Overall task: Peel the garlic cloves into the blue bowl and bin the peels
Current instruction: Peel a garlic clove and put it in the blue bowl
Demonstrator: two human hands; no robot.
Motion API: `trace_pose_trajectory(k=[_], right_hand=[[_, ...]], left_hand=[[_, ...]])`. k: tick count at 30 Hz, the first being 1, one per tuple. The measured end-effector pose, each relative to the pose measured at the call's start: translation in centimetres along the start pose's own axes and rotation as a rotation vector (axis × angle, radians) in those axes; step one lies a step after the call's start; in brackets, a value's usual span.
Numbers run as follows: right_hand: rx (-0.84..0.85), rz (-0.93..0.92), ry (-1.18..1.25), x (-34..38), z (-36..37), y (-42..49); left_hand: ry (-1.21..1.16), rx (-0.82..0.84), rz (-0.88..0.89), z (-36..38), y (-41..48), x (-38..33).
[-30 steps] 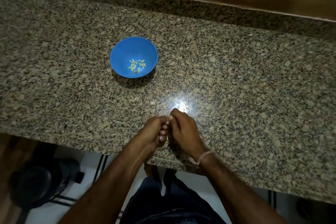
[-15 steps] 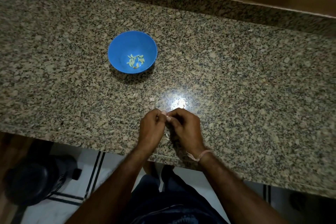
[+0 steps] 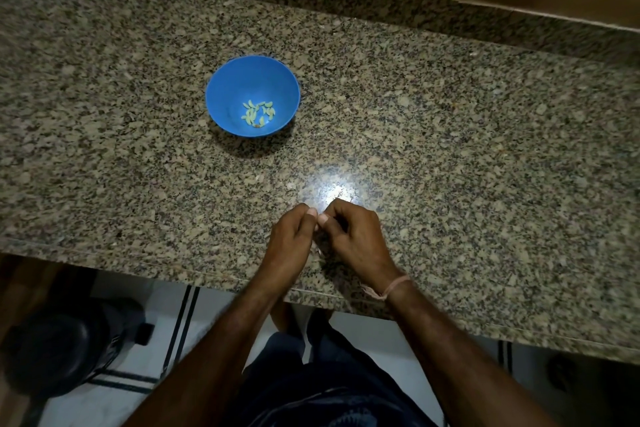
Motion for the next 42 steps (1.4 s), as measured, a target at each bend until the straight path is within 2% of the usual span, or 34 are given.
trace_pose_trajectory(k=[5,8,10,12,14,15,16,17,19,20,22,23,24,25,26,27,28,29,30,32,33,34,35,36,38,39,40,41,42], right_hand=[[0.041,0.129,0.174,-0.4,0.3,-0.6],[0.086,0.259,0.296,-1.3,1.4,-0.9],[0.079,0.277,0.316,-1.3,1.7,-1.2],[0.029,0.125,0.144,-0.7,1.4,-0.9],[-0.017,-0.106,-0.179,0.6,1.0,-0.7],[-0.029,-0.155,-0.241,1.0,1.0,-0.7],[-0.040,-0.121,-0.206,1.0,1.0,-0.7],[-0.038,-0.007,-0.062,0.8,0.9,-0.7],[0.024,0.304,0.321,0.0,1.5,-0.8],[0.093,0.452,0.452,-0.4,2.4,-1.0],[0.194,0.673,0.628,-0.7,3.6,-1.7],[0.194,0.693,0.656,-0.6,3.8,-1.9],[0.162,0.609,0.583,-0.6,3.6,-1.6],[0.082,0.436,0.407,-0.5,2.9,-1.2],[-0.017,0.215,0.157,0.2,2.0,-0.9],[-0.080,0.040,-0.071,1.0,1.4,-0.9],[-0.112,-0.027,-0.176,1.2,1.3,-0.9],[-0.102,-0.009,-0.150,1.0,1.4,-0.7],[-0.060,0.116,0.007,0.3,1.7,-0.5],[0.135,0.534,0.477,-1.2,3.5,-1.0],[0.193,0.658,0.598,-1.1,4.0,-1.4],[0.207,0.660,0.604,-0.9,4.0,-1.4],[0.145,0.534,0.503,-0.6,3.5,-1.1],[0.049,0.310,0.301,-0.2,2.7,-0.6],[-0.109,-0.093,-0.199,1.2,1.6,-0.6],[-0.124,-0.177,-0.271,1.7,1.6,-0.5],[-0.128,-0.188,-0.257,1.6,1.8,-0.5],[-0.126,-0.109,-0.148,1.2,1.8,-0.5],[-0.099,0.056,0.049,0.3,1.9,-0.5]], left_hand=[[-0.045,0.025,0.044,0.1,-0.4,-0.5],[0.024,-0.003,0.114,-0.1,-0.8,-1.2],[0.060,-0.013,0.104,-0.3,-0.9,-1.4],[-0.039,0.038,-0.079,-0.3,-0.4,-0.4],[-0.259,0.160,-0.390,0.4,-0.7,0.5],[-0.298,0.189,-0.453,0.6,-0.9,0.7],[-0.263,0.180,-0.399,0.4,-0.8,0.4],[-0.186,0.125,-0.264,0.0,-0.6,-0.3],[0.033,-0.018,0.069,-1.1,-0.4,-1.8],[0.078,-0.055,0.174,-1.3,-0.6,-2.4],[0.128,-0.052,0.239,-1.3,-0.6,-2.8],[0.088,-0.024,0.186,-1.3,-0.4,-2.4],[0.000,0.015,0.082,-1.2,-0.1,-1.9],[-0.144,0.064,-0.098,-0.8,0.0,-1.2],[-0.321,0.116,-0.323,-0.2,-0.1,-0.2],[-0.431,0.146,-0.473,0.2,-0.4,0.2],[-0.467,0.150,-0.508,0.2,-0.5,0.1],[-0.382,0.125,-0.407,-0.1,-0.4,-0.3],[-0.217,0.077,-0.210,-0.6,-0.1,-0.8],[0.188,-0.058,0.216,-1.8,0.0,-2.3],[0.276,-0.095,0.313,-2.0,0.0,-2.6],[0.273,-0.098,0.333,-2.0,0.0,-2.8],[0.184,-0.064,0.256,-1.9,0.1,-2.5],[0.014,-0.020,0.111,-1.6,0.4,-2.0],[-0.387,0.106,-0.352,-0.2,0.2,-0.5],[-0.508,0.158,-0.519,0.3,-0.2,-0.1],[-0.515,0.188,-0.561,0.4,-0.4,0.0],[-0.423,0.196,-0.496,0.1,-0.3,-0.2],[-0.278,0.180,-0.352,-0.5,-0.1,-0.6]])
Point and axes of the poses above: each hand's wrist, its own y-axis towards the middle knuckle, its own z-axis out of the palm, x = y × z, the point moved 7 cm from there along y, towards the middle knuckle, and after that the axes turned 6 degrees about -x, right-handed, at the moved point
